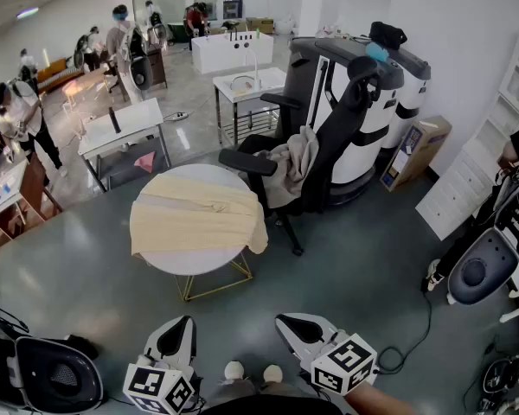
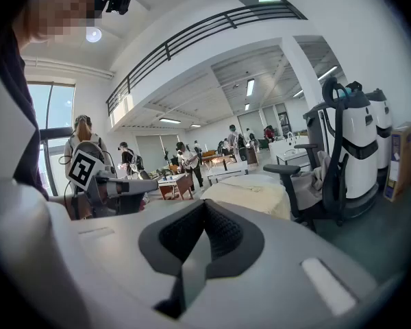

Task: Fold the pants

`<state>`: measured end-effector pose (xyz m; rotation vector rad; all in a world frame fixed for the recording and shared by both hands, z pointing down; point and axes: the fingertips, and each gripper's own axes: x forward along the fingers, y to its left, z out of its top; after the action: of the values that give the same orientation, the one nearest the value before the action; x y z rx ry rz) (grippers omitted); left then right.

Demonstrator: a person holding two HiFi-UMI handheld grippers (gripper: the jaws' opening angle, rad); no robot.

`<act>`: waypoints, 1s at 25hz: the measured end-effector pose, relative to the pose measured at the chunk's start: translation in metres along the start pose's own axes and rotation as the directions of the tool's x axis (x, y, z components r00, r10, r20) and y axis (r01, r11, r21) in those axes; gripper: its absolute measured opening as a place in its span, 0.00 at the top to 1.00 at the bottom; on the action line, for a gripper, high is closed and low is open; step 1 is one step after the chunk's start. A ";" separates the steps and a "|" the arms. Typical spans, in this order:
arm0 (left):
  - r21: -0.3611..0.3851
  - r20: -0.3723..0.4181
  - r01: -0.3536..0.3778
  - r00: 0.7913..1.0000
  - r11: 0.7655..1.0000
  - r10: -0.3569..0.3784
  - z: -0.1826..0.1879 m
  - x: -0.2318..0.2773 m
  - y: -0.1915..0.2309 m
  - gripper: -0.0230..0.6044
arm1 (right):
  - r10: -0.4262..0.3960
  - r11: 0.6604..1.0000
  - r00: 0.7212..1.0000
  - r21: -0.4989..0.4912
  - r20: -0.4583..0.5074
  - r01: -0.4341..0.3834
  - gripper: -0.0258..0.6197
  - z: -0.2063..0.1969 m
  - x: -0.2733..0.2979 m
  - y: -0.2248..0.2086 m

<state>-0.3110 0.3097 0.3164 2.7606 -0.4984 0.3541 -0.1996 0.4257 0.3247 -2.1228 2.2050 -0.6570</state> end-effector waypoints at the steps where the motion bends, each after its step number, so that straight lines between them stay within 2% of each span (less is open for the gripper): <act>1: 0.002 0.003 -0.001 1.000 1.000 0.001 0.000 0.001 0.001 0.96 | 0.001 1.000 1.000 0.000 0.001 -0.001 0.97 0.000 0.001 0.000; 5: -0.002 0.019 -0.003 1.000 1.000 0.003 -0.004 0.002 0.004 0.96 | 0.002 1.000 1.000 0.012 -0.015 -0.002 0.97 -0.006 0.001 0.003; 9: -0.020 -0.005 -0.005 1.000 1.000 0.005 -0.013 -0.001 0.004 0.96 | 0.010 1.000 1.000 0.015 -0.026 -0.010 0.97 -0.016 0.001 0.007; 15: -0.046 0.030 0.003 1.000 0.999 -0.001 -0.013 0.004 0.001 0.96 | 0.085 0.996 0.996 0.009 0.038 -0.086 0.96 -0.011 -0.001 0.010; 21: -0.067 0.068 0.009 0.998 0.998 -0.004 -0.017 0.013 -0.012 0.96 | 0.131 0.991 0.991 -0.024 0.032 -0.130 0.96 -0.013 -0.011 0.004; 25: -0.042 0.067 -0.020 0.997 0.999 0.022 -0.022 0.016 -0.016 0.96 | 0.176 0.984 0.984 -0.025 0.026 -0.176 0.97 -0.019 -0.013 0.000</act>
<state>-0.2943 0.3263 0.3375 2.7363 -0.5458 0.2530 -0.2041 0.4441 0.3385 -1.9036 2.3594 -0.5902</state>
